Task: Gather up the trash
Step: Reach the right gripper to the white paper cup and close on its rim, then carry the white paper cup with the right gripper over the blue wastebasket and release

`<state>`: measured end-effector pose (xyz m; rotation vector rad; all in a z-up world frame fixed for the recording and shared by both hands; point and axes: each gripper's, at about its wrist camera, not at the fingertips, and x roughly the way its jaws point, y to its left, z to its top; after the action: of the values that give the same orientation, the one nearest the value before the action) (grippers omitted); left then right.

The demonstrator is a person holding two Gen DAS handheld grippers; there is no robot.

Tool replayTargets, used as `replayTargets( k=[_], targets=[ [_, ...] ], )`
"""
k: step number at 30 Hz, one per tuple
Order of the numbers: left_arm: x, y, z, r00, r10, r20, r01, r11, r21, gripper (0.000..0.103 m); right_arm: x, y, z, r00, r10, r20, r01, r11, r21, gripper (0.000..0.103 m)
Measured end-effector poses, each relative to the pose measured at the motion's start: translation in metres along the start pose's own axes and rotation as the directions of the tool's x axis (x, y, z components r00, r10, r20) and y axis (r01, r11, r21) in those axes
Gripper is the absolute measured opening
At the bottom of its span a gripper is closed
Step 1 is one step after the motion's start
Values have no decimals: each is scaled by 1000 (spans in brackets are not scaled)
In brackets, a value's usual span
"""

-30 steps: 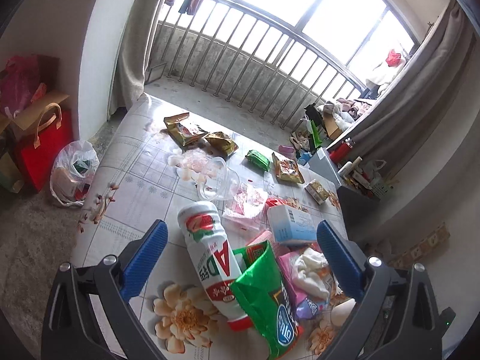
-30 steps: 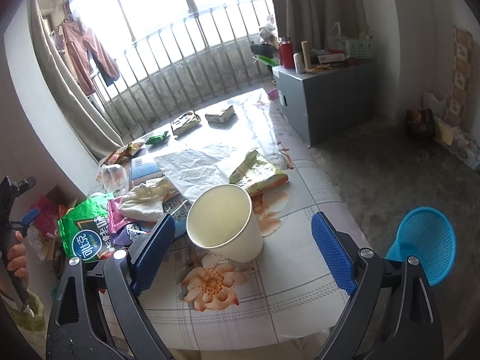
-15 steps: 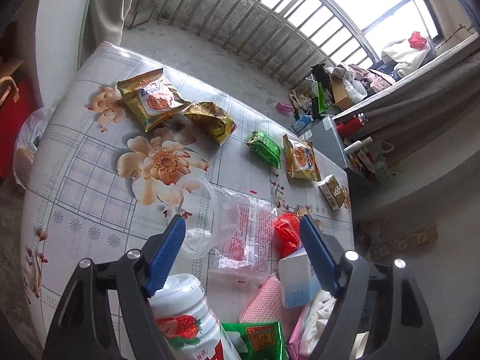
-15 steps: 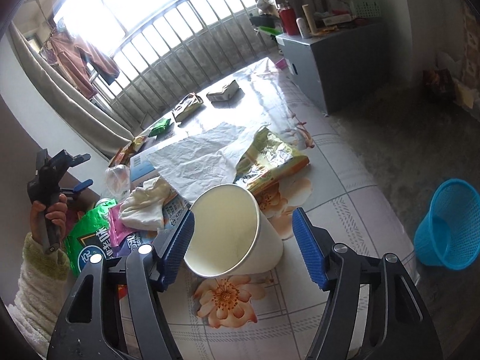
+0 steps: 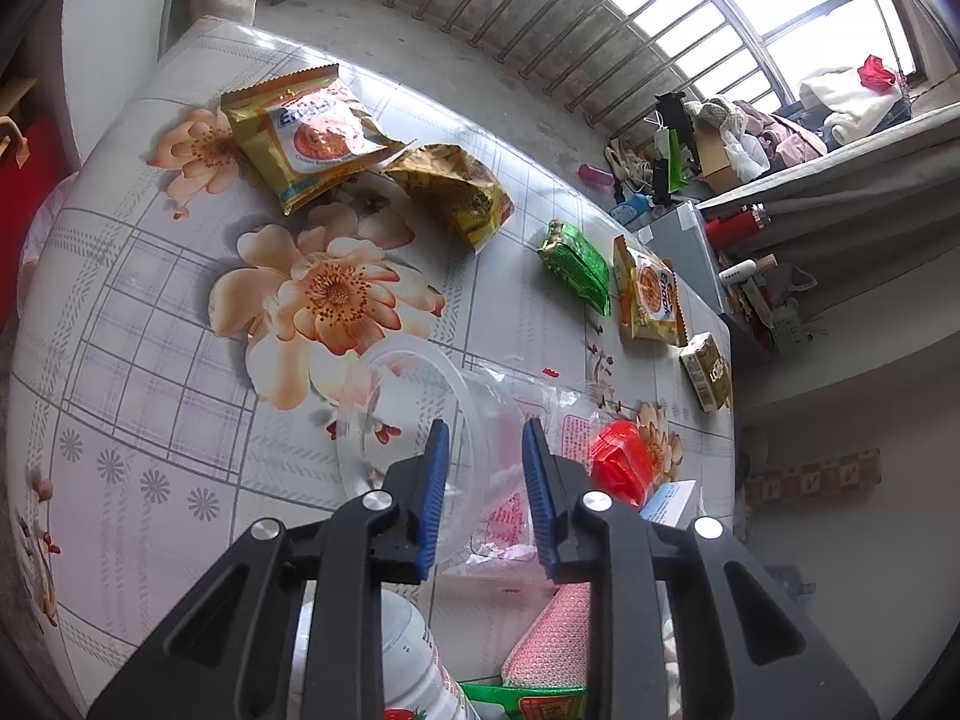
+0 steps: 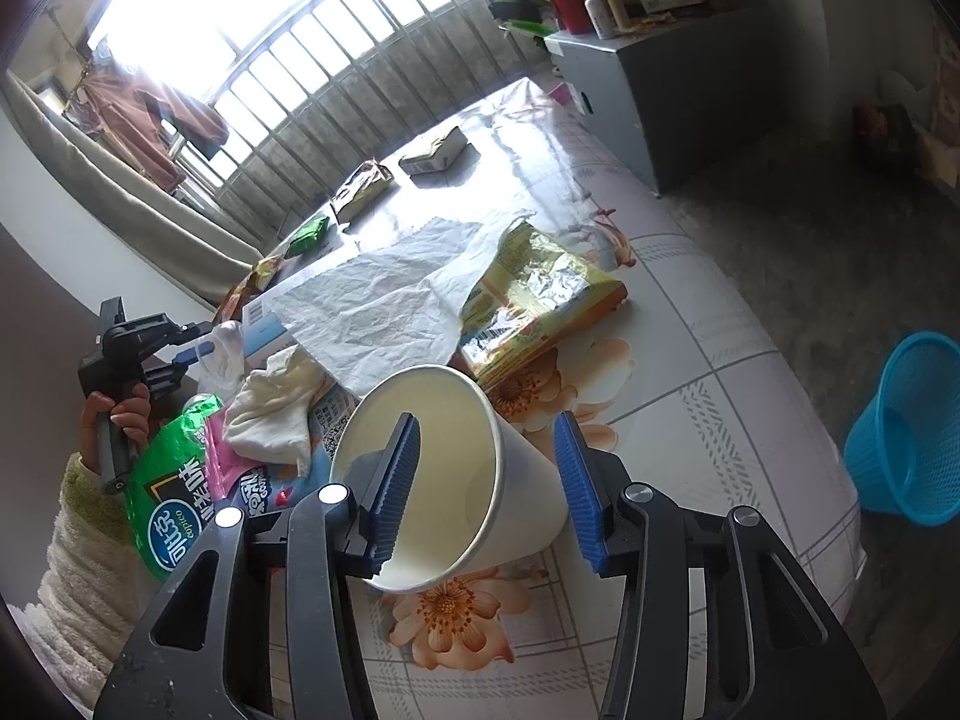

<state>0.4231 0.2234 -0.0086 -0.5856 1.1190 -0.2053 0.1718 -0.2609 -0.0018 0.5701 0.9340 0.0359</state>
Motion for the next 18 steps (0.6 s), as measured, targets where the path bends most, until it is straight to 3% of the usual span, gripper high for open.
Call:
replayTargets(
  k=[5,11,18],
  targets=[
    [-4,-2,0,1000,-9,15,8,999,39,5,5,-2,1,1000,-1,-13,1,1000,10,28],
    [-19,-10,1,998,-31,60,26,996,82,5,4,-8,-1,1000,-4,-15,5,999,43,7],
    [-59,-25,-1,985,-63,160,42,990,134,5,-14,-12,-2,999,-9,42,7,998,56,6]
  ],
)
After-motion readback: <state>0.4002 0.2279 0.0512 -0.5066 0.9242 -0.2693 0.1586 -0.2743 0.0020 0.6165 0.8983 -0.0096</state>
